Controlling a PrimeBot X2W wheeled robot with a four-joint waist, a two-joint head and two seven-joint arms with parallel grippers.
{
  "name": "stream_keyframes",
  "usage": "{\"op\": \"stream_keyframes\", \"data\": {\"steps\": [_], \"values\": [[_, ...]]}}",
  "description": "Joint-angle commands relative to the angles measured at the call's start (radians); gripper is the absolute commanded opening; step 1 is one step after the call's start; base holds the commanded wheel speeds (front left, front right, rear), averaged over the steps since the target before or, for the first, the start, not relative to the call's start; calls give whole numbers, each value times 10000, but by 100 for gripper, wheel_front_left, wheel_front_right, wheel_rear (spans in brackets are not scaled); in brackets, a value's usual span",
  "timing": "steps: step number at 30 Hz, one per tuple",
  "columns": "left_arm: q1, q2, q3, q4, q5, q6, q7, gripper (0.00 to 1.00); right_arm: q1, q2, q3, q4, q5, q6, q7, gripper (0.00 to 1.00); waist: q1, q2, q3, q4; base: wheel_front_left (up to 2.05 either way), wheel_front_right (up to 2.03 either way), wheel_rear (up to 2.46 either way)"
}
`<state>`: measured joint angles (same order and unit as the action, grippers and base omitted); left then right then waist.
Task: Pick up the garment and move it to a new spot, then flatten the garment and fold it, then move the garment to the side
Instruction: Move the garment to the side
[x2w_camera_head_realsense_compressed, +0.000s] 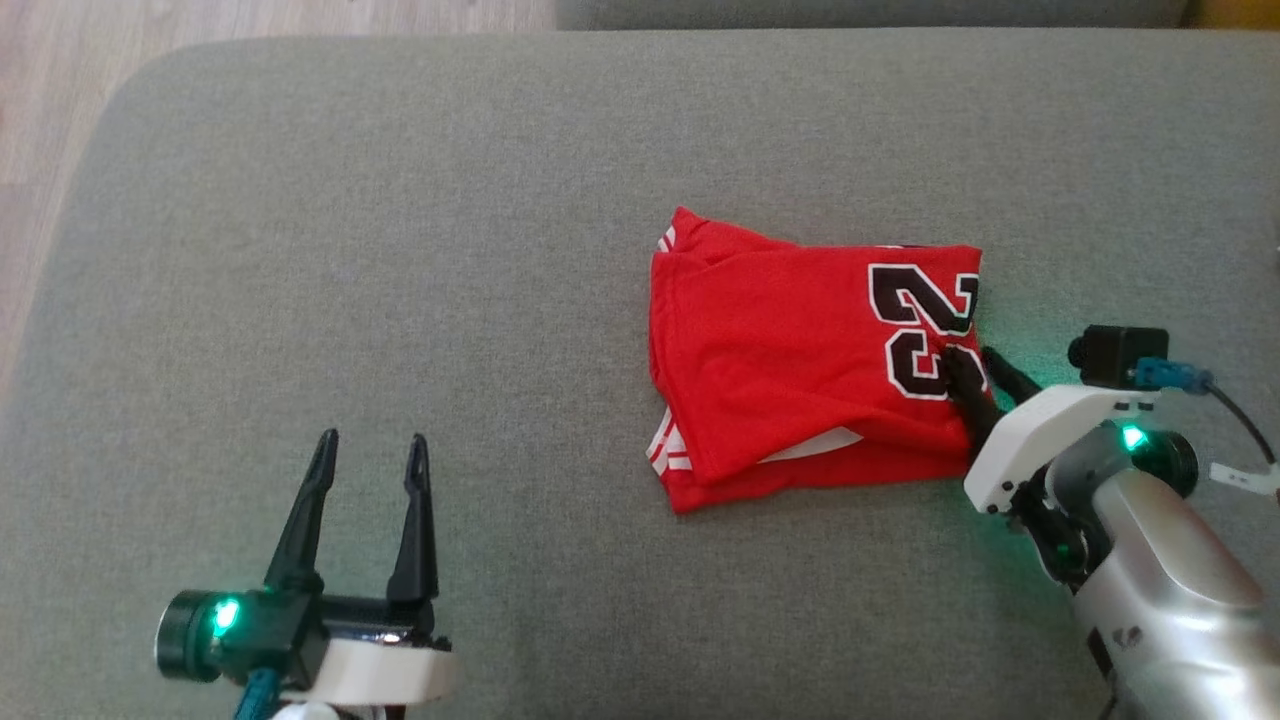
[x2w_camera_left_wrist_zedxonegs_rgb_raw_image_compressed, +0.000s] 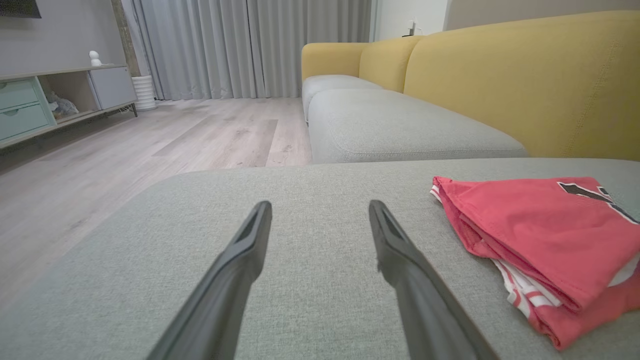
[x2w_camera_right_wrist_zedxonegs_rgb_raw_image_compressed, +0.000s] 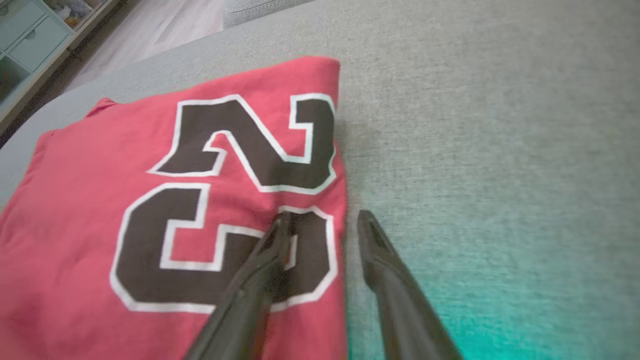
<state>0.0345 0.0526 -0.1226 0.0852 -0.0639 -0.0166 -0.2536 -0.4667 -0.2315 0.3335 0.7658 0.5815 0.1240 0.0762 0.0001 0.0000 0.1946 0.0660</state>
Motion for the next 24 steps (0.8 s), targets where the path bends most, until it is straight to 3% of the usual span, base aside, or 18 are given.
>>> {"op": "stream_keyframes", "data": {"steps": [1,7,13,19,24], "values": [[-427,-21,246,-290,-69,73,-82,100,-221,-41,263,-209,76,67,-13,0,-1,0,32,12,0,0,0],[-529,-22,85,-433,-217,239,-82,100,-497,-832,606,15,-43,67,-574,0,-1,0,-4,-188,0,0,0],[-687,-23,-37,-926,-300,490,-82,100,-715,-2639,542,-215,-264,67,-439,0,-1,0,403,-696,0,0,0],[-1067,-23,-241,-1219,-351,486,-82,100,-1005,-4533,-208,-489,-318,67,-281,0,-1,0,1050,-1235,0,0,0],[-1393,-23,-319,-1408,-157,378,-82,100,-1370,-5655,-1005,-585,-403,67,-180,0,-1,0,1510,-1613,0,0,0]]}}
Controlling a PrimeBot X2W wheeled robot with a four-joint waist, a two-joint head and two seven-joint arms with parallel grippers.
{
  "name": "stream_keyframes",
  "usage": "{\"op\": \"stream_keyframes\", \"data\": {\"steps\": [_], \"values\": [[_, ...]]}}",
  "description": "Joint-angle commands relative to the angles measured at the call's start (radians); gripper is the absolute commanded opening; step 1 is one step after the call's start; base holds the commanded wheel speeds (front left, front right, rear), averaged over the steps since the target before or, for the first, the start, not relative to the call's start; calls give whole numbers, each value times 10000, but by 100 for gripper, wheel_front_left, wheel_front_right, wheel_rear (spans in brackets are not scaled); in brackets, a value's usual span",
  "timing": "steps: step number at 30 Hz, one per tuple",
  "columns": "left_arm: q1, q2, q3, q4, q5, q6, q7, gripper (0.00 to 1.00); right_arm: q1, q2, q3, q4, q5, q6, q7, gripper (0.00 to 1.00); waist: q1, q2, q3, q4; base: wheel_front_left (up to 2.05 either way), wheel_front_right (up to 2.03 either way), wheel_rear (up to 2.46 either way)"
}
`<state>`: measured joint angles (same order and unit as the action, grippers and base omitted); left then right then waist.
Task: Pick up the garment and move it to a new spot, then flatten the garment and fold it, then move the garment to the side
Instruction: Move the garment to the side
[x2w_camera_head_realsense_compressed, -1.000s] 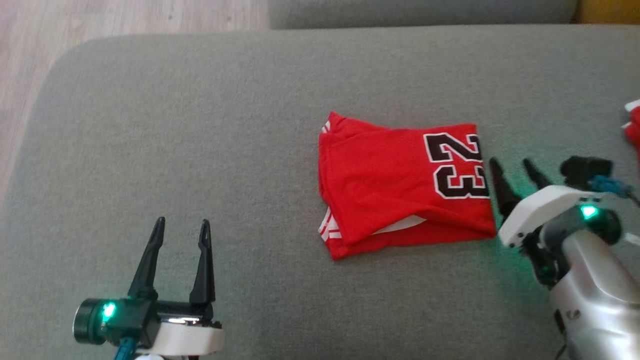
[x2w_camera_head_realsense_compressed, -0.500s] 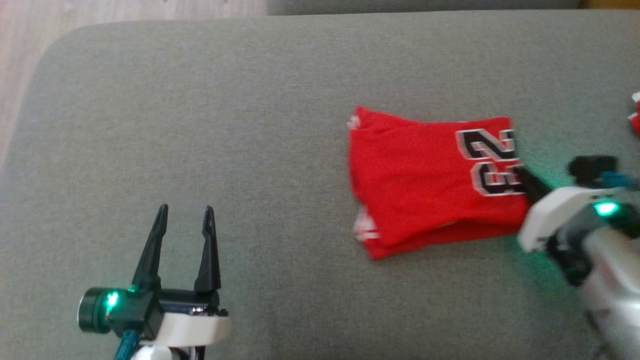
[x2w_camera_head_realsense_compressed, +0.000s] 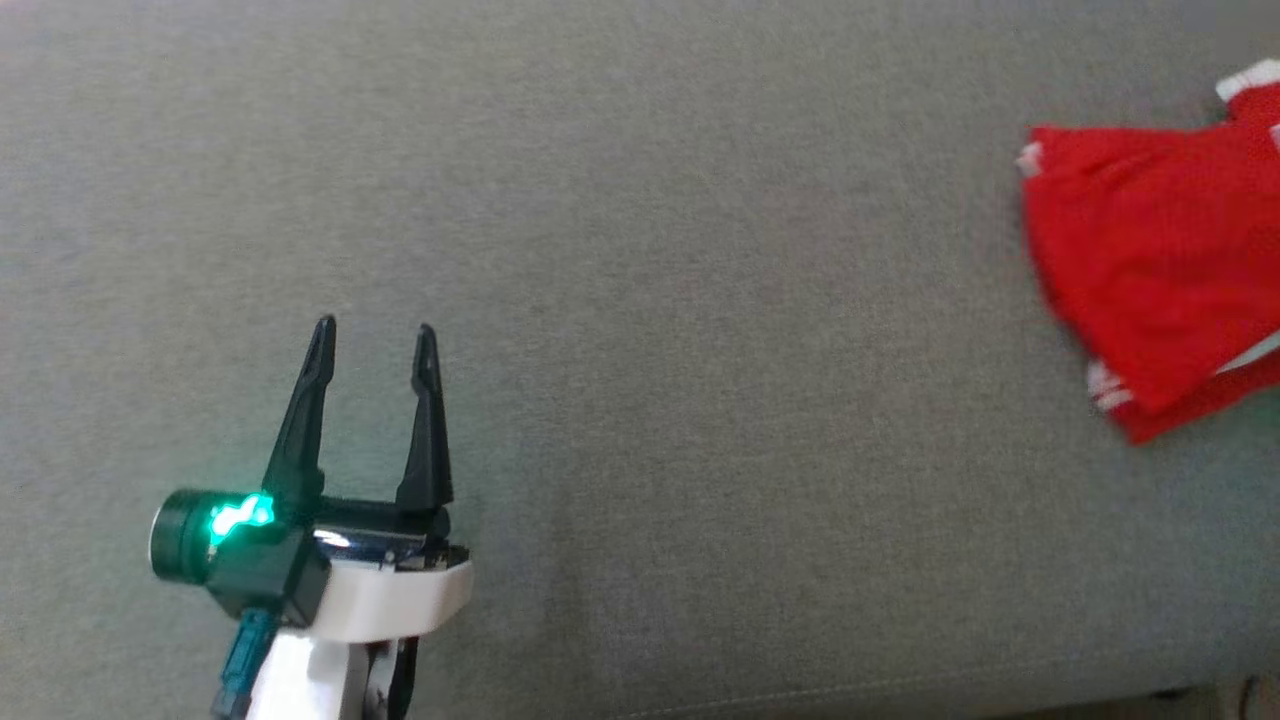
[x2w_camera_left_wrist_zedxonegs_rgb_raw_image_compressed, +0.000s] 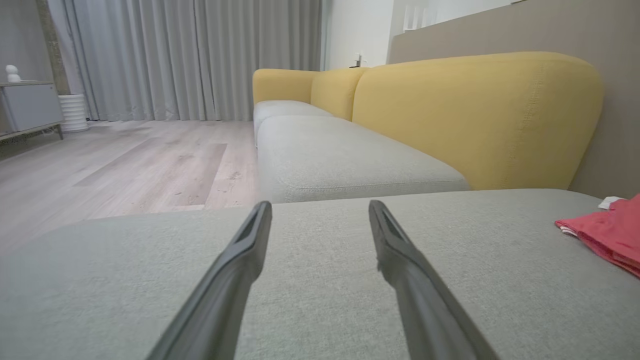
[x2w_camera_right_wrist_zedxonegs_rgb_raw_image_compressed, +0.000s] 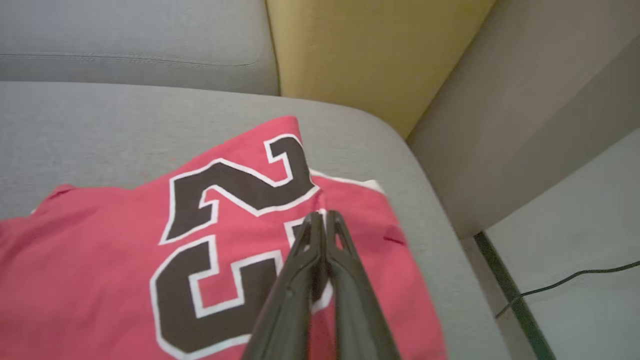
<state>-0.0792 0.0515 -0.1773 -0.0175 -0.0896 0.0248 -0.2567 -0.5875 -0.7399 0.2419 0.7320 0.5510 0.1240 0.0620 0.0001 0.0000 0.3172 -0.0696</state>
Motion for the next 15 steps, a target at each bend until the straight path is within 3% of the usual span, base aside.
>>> {"op": "stream_keyframes", "data": {"steps": [1,8,9,10,15], "values": [[-316,-12,217,-402,140,-63,-51,100,-258,-745,-250,-250,-179,67,-58,0,-1,0,376,-318,0,0,0],[-552,-1,227,-391,306,-187,-51,100,-852,-1208,-1291,-182,-829,67,-194,0,-1,0,692,-633,0,0,0],[-578,-2,220,-369,318,-205,-51,100,-914,-1187,-1470,-113,-976,67,-157,21,-1,0,693,-656,0,0,0],[-595,-2,217,-339,323,-223,-51,100,-959,-1141,-1623,-50,-1171,67,-127,100,-1,0,665,-678,0,0,0],[-546,-4,213,-130,286,-234,-51,100,-835,-493,-2035,-119,-2226,67,-197,100,-1,0,54,-709,0,0,0]]}}
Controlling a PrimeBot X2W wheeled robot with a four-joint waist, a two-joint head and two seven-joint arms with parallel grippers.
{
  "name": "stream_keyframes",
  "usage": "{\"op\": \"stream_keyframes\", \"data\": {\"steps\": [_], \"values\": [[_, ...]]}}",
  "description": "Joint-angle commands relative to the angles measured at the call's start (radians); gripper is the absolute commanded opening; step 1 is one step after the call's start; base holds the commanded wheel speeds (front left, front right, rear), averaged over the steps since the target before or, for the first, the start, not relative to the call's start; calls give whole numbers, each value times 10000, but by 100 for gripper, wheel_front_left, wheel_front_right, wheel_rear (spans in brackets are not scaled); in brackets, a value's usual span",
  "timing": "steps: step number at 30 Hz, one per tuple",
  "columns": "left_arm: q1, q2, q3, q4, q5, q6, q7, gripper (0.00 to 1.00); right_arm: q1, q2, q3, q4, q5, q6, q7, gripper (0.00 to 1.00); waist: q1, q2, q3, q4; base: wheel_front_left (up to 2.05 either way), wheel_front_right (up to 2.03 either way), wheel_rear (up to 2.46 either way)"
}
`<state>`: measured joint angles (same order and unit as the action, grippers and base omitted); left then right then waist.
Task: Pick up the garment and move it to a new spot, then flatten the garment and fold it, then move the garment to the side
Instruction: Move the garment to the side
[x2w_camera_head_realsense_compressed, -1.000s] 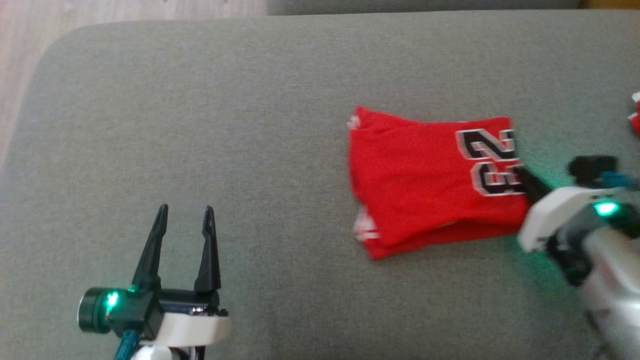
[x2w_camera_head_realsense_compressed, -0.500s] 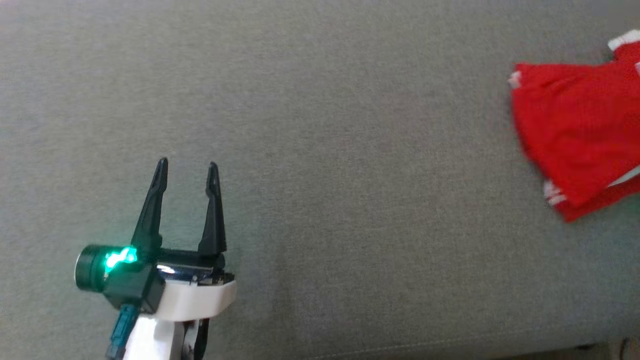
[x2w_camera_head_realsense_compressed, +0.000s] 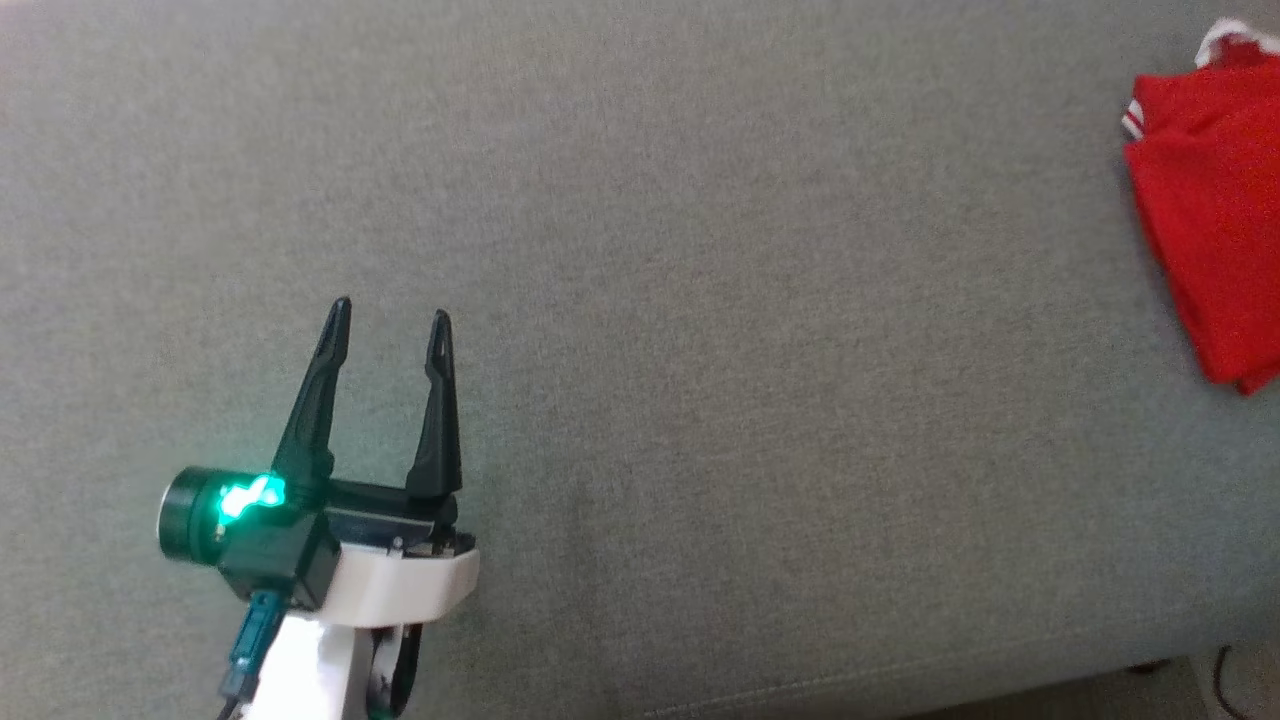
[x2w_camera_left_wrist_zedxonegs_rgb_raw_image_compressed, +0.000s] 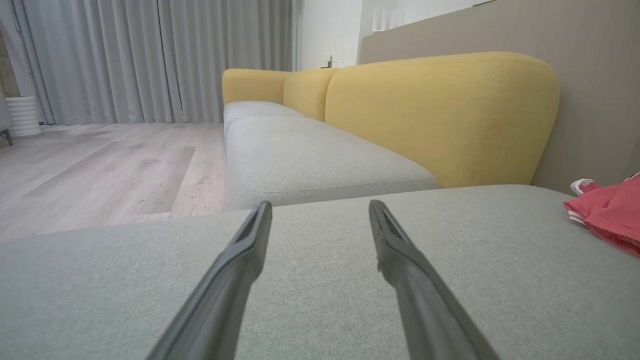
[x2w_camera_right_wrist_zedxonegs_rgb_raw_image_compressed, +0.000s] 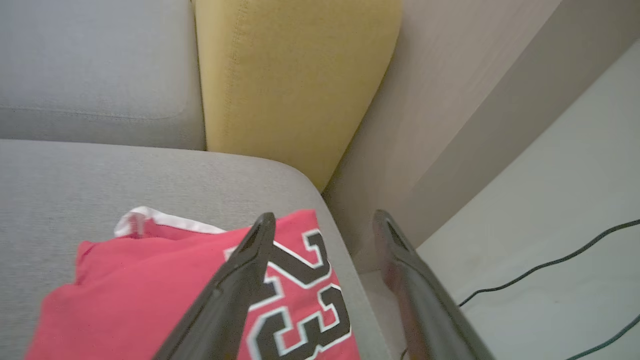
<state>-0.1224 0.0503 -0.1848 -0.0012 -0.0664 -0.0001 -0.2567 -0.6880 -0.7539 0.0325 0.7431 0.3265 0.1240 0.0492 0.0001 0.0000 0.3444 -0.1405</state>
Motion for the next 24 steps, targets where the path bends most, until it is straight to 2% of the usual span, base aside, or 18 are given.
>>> {"op": "stream_keyframes", "data": {"steps": [1,2,9,13,18,21,24], "values": [[-55,7,310,-247,30,44,-51,100,284,-117,-1,-326,-85,67,-125,100,-1,0,-405,9,0,0,0],[103,6,397,-118,-25,149,-51,100,626,418,-51,-572,-265,67,-276,100,-1,0,-881,31,0,0,0],[916,2,656,877,-689,258,-51,100,2758,2588,585,-2099,-196,67,-1022,100,-1,0,-2725,212,0,0,0],[1311,1,744,1306,-1129,59,-51,100,4106,3654,1157,-2943,-67,67,-1977,100,-1,0,-3488,476,0,0,0],[1631,1,873,1678,-1208,-165,-51,100,5355,4659,1976,-3435,9,67,-3007,100,-1,0,-3952,857,0,0,0],[1846,1,1030,1917,-1162,-128,-51,100,6060,5430,1845,-3995,-181,67,-3098,100,-1,0,-4303,1173,0,0,0],[2107,0,1203,1886,-1131,-94,-51,100,6927,6119,1427,-4897,-1029,67,-3104,100,-1,0,-4592,1375,0,0,0]]}}
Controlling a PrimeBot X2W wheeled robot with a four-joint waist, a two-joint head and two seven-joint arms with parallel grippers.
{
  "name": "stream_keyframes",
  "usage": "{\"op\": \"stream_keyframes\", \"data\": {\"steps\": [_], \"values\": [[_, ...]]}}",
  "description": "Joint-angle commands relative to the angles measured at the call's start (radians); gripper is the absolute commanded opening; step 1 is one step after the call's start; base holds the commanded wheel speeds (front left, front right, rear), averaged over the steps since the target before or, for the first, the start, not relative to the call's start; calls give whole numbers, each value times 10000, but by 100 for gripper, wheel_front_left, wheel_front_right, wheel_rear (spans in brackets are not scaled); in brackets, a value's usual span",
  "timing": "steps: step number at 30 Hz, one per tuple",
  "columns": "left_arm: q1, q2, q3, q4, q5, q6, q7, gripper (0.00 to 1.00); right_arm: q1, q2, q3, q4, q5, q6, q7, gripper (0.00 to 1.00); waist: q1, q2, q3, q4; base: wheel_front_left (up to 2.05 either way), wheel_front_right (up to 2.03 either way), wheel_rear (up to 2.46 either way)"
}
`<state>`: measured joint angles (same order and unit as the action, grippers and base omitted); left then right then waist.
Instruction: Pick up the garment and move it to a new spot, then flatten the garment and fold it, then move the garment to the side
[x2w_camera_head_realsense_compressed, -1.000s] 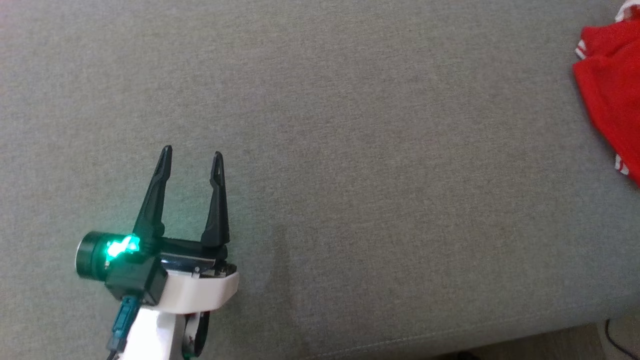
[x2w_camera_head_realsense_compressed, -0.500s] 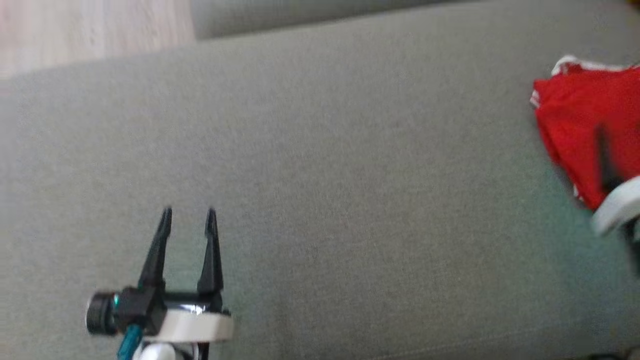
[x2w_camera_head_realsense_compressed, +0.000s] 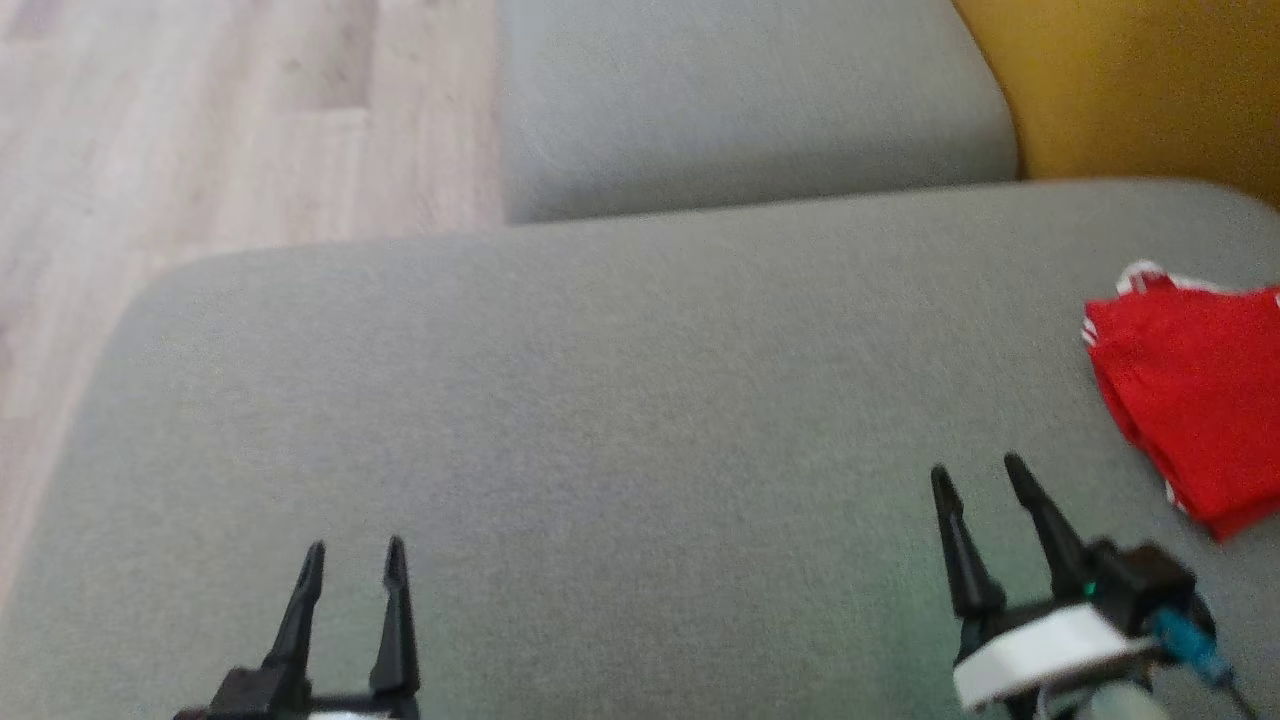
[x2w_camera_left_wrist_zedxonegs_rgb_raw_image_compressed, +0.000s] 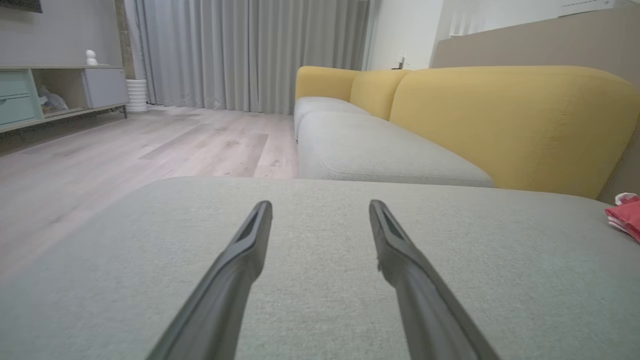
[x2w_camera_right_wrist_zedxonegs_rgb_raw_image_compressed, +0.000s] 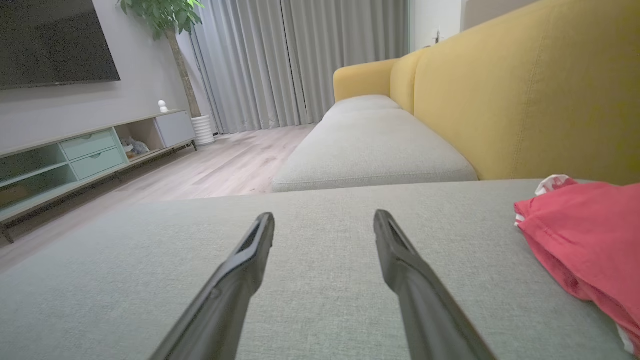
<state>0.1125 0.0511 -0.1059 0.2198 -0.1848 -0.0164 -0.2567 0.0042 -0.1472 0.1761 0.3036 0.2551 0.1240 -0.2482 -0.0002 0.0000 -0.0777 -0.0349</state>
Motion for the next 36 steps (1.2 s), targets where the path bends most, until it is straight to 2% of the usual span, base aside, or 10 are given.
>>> {"op": "stream_keyframes", "data": {"steps": [1,6,12,27,28,32,36], "values": [[-134,-8,462,-366,98,57,-51,100,283,243,-87,-728,-559,67,-131,100,2,0,-462,346,0,0,0],[335,-8,599,-705,336,-2,-51,100,1232,708,-723,-1338,-1482,67,-133,100,2,0,-662,385,0,0,0],[664,-8,716,-823,463,-4,-51,100,1685,906,-1324,-1436,-1761,67,-134,100,2,0,-742,291,0,0,0],[778,-8,731,-686,440,22,-51,100,1707,960,-1064,-1367,-1945,67,-135,100,2,0,-784,124,0,0,0],[1124,6,422,-378,452,-12,0,0,2143,1020,-1304,-1066,-1864,0,-2,0,2,0,-784,121,0,0,0],[1309,-8,406,228,435,-15,14,0,2303,1020,-1284,-498,-1838,-2,21,0,2,0,-783,108,0,0,0],[1150,-8,508,283,-20,-51,173,0,2211,1004,-1306,-522,-1326,0,109,0,2,0,-732,117,0,0,0]]}}
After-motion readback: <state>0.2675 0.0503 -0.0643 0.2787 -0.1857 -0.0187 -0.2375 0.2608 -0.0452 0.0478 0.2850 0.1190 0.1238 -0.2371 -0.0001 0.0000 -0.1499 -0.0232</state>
